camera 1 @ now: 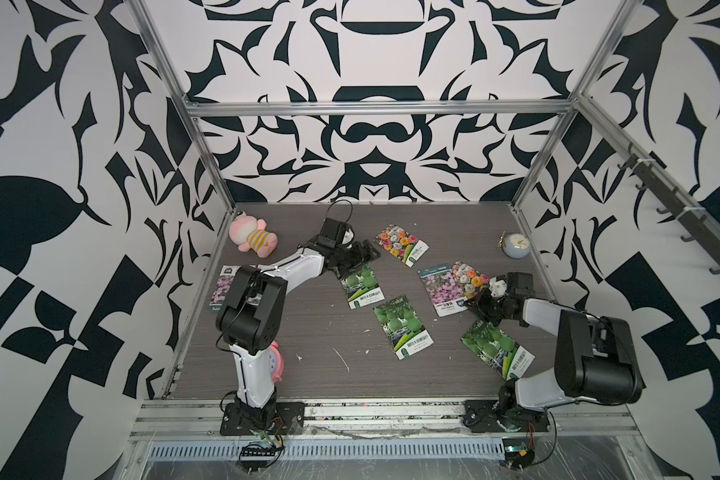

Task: Arrange the seed packets in a row
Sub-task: Pick up the seed packet from the center of the board.

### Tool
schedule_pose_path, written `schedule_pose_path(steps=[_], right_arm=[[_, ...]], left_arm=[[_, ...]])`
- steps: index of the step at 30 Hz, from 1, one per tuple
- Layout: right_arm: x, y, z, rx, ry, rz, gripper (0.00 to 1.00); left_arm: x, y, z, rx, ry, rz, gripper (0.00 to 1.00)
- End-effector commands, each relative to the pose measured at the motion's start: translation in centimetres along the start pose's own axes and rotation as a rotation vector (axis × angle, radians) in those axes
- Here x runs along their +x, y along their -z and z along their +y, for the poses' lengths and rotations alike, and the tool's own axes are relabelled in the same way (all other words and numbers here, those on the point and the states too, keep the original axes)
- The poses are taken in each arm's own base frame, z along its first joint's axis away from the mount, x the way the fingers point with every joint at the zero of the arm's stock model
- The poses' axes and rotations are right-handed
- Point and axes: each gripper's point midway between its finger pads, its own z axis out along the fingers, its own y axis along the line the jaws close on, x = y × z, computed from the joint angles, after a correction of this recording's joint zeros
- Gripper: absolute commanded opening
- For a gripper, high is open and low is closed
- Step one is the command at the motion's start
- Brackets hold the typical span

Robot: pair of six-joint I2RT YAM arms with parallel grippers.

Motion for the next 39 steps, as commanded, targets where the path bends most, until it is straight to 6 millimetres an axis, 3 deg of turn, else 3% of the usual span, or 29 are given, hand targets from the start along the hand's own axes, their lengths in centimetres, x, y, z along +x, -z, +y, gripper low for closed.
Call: schedule_pose_path(steps=[1,4,6,7,11,17,21,29,34,39], right_arm=[[-1.3,-0.3,1.3,-0.036,0.032,-0.024,0.21],[-1.5,-0.6,1.7,-0.049,0.041,-0.027,0.15],[-1.7,-0.6,2.1,-0.060,0.046,-0.035,0.07],[-1.9,-0.6,2.3,-0.065,0.044,-0.039,0.01],[-2.2,0.7,3.9,-0.104,0.054,-0.061,0.00],[-1.8,3.5,9.0,-0.135,0.207,-0.051,0.00],[-0.8,4.5,13.5,-0.065,0.417,-0.045,0.00],[1.5,6.5,23.3,-0.064,0.917,-0.018,0.00],[2.8,7.2,27.7,-0.123,1.145,0.013,0.00],[3.7,8.3,30.4,-0.211,1.284,0.020,0.00]], left_arm=[[0.9,-2.5,-2.3,0.037,-0.039,0.039,0.88],[1.7,-4.4,-3.5,0.044,-0.060,0.072,0.87],[2.0,-5.1,-3.7,0.038,-0.067,0.084,0.86],[2.1,-5.1,-3.8,0.034,-0.071,0.084,0.86],[2.2,-4.2,-3.7,0.009,-0.110,0.076,0.86],[1.3,0.2,-2.6,-0.148,-0.293,0.032,0.90],[-0.3,4.2,-2.0,-0.227,-0.396,-0.038,0.93],[-3.8,11.1,-1.6,-0.191,-0.435,-0.154,0.93],[-5.3,13.5,-4.0,-0.149,-0.588,-0.199,0.93],[-5.0,14.1,-6.4,-0.061,-0.650,-0.224,0.91]])
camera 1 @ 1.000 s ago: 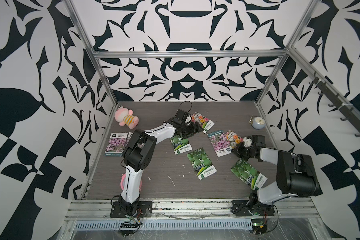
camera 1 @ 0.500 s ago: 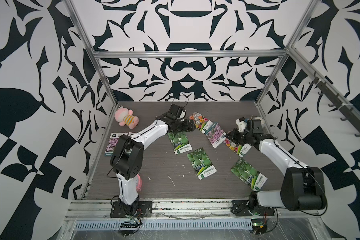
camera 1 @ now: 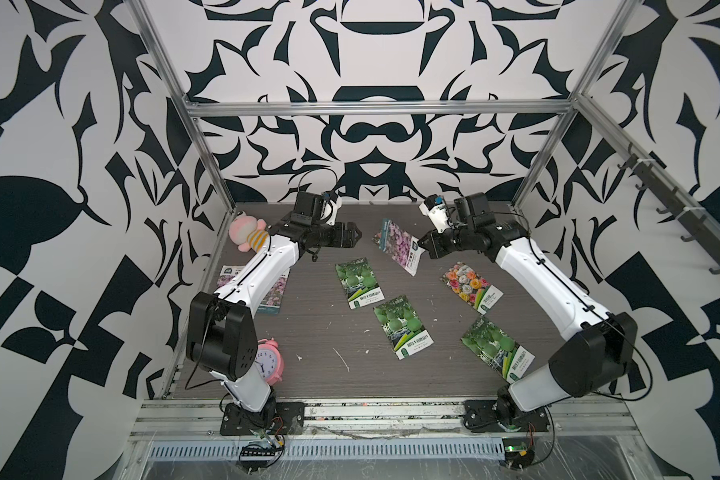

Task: Arrange the seed packets in a row
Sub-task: Pick up the seed packet from the center of the board.

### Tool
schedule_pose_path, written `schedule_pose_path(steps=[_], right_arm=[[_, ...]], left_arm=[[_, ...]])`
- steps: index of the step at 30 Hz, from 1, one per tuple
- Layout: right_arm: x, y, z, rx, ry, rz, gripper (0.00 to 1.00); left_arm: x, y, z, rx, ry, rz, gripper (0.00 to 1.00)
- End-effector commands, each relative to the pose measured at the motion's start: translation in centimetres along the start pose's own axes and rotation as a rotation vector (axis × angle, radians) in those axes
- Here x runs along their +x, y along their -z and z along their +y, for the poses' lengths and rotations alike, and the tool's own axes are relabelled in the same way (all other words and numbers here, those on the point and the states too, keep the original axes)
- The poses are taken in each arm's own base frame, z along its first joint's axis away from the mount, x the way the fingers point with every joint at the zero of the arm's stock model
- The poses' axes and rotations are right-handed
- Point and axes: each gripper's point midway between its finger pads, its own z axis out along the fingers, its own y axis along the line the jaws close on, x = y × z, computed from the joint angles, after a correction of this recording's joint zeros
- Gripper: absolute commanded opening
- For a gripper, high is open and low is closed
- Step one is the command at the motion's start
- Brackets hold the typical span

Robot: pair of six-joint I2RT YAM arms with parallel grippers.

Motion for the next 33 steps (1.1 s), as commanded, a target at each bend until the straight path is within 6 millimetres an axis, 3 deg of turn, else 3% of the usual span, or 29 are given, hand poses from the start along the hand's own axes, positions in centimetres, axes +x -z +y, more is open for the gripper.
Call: schedule_pose_path(steps=[1,12,20,28,33], right_arm=[[-1.6,1.7,1.8,-0.047,0.165,-0.020,0.00],[-2.5,0.2,2.9,-0.036,0.379,0.065,0.00],[-2.6,-0.6,4.5,-0.035,0.534,0.115,0.00],[-2.9,-2.3,7.7,-0.093,0.605,0.100,0.00],[-3.4,-2.0,9.2,-0.144,0.617,0.054,0.00]], left_arm=[[-1.5,1.8,-2.5,0.075,-0.110,-0.060,0.91],[-1.3,3.4,-3.0,0.070,-0.330,-0.072,0.94],[-0.3,2.5,-4.6,0.194,-0.501,-0.022,0.95],[4.6,2.5,-6.0,0.393,-0.531,0.178,0.88],[4.8,2.6,-6.0,0.409,-0.517,0.158,0.72]])
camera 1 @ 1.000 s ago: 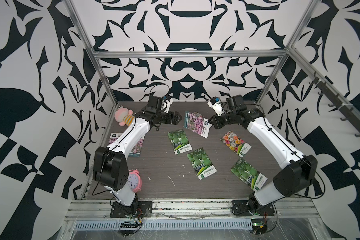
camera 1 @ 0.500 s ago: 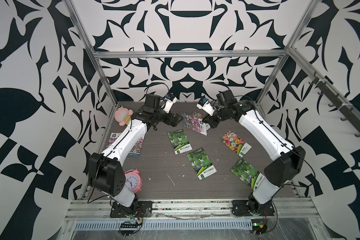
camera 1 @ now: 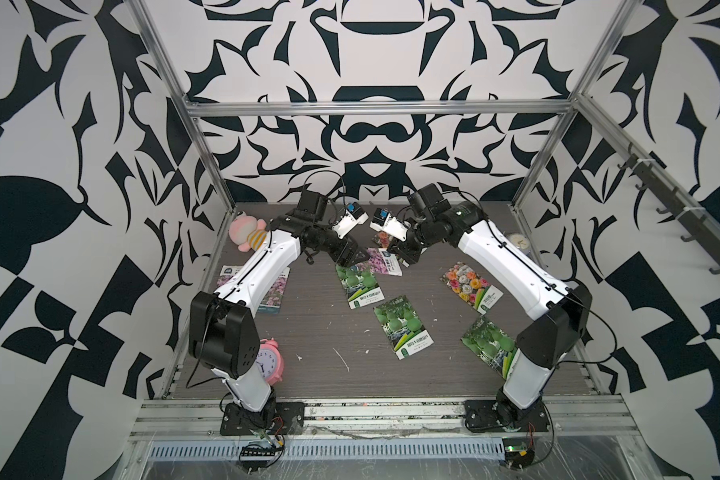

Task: Arrange the seed packets in a row
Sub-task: Pick up the seed packet from the center of the board.

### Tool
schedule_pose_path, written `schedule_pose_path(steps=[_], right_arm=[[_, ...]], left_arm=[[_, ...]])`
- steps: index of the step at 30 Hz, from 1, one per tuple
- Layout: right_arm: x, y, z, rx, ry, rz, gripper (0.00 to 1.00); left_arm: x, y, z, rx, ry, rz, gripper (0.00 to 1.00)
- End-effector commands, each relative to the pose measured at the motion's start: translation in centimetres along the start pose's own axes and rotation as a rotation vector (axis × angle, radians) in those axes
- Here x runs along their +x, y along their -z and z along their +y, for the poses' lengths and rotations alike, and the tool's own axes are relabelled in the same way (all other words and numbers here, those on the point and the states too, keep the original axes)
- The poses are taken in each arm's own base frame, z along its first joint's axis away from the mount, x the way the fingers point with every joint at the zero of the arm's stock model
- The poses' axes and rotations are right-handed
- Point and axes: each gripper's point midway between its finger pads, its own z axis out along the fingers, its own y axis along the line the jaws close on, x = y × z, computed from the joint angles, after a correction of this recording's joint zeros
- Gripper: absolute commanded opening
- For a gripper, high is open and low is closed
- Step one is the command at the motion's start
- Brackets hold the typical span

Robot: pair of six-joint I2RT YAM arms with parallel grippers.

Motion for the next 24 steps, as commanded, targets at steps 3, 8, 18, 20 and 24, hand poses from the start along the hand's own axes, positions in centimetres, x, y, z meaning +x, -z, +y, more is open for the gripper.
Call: schedule_pose_path(steps=[3,8,18,20,24], right_arm=[[-2.4,2.5,0.7,0.004,0.043,-0.122,0.00],[-3.0,3.5,1.2,0.010,0.057,-0.178,0.00],[-4.1,4.1,1.4,-0.003,0.060,-0.225,0.00],[-4.1,4.1,1.3,0.002,0.042,-0.225,0.00],[-3.6,4.3,0.1,0.081,-0.031,-0.219,0.31]], left_arm=[[-0.3,1.6,-1.2,0.092,0.010,-0.064,0.66],[-0.1,2.0,-1.9,0.132,0.029,-0.059,0.57],[0.2,2.3,-2.4,0.153,0.058,-0.036,0.20],[-0.5,2.3,-1.2,0.089,0.087,-0.049,0.08],[-0.3,2.3,0.4,-0.006,0.127,-0.033,0.00]])
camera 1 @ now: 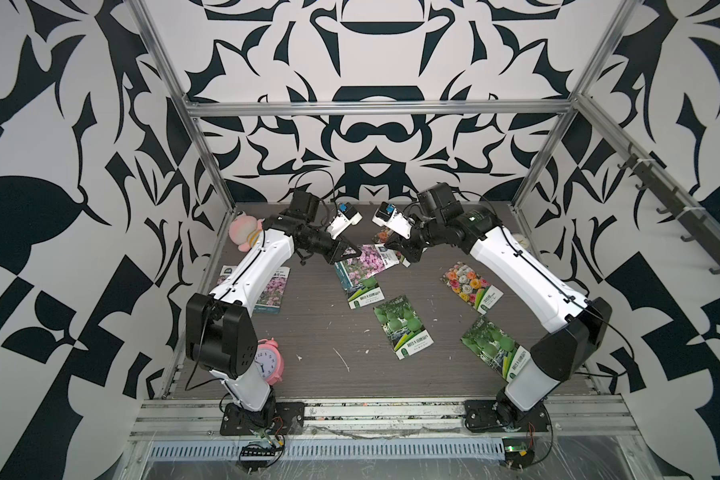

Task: Arrange the seed packets in a row
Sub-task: Pick up the seed packet from the center of the board, then adjust the seed packet.

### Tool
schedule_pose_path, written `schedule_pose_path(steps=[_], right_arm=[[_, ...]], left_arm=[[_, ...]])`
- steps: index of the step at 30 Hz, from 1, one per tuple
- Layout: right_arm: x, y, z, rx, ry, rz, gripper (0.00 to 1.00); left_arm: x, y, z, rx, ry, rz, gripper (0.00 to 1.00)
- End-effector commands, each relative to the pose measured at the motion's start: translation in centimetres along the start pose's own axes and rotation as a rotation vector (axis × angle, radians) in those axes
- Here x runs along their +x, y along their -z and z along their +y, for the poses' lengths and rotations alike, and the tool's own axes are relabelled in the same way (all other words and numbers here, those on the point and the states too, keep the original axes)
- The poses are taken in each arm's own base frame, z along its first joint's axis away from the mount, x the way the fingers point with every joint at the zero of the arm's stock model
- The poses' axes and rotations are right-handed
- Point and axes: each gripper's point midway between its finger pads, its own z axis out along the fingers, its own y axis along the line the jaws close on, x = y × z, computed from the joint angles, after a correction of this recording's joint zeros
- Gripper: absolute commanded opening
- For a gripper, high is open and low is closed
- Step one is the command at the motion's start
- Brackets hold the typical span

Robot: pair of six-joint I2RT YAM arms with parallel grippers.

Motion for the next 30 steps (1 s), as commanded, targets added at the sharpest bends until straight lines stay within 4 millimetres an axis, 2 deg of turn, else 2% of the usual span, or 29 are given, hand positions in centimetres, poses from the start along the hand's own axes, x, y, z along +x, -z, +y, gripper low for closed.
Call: schedule_pose_path(steps=[1,3,6,9,13,17,19,23,30], right_arm=[[-1.0,1.7,-1.3,0.106,-0.062,-0.054,0.40],[-0.2,2.2,-2.4,0.202,-0.113,-0.060,0.50],[1.1,3.7,-4.0,0.357,-0.219,-0.095,0.58],[3.1,5.3,-4.9,0.467,-0.386,-0.151,0.61],[6.5,5.8,-4.8,0.442,-0.652,-0.226,0.63],[10.7,4.4,-4.9,0.411,-0.895,-0.233,0.63],[11.9,2.7,-4.2,0.359,-0.956,-0.216,0.64],[12.1,-0.3,-3.0,0.222,-1.001,-0.216,0.65],[11.5,-1.9,-2.9,0.141,-1.056,-0.244,0.67]], left_arm=[[-0.8,0.9,1.3,-0.112,0.029,-0.012,0.00],[-0.2,1.4,2.6,-0.208,0.073,-0.007,0.00],[0.8,2.6,4.6,-0.374,0.159,-0.020,0.00],[2.6,4.0,6.1,-0.519,0.312,-0.063,0.00],[6.2,5.7,7.4,-0.668,0.548,-0.098,0.00],[10.0,7.6,9.0,-0.806,0.764,-0.122,0.00],[11.5,7.9,9.5,-0.805,0.850,-0.149,0.00],[13.0,7.3,10.3,-0.749,0.937,-0.188,0.00],[14.2,6.5,11.6,-0.730,0.990,-0.201,0.00]])
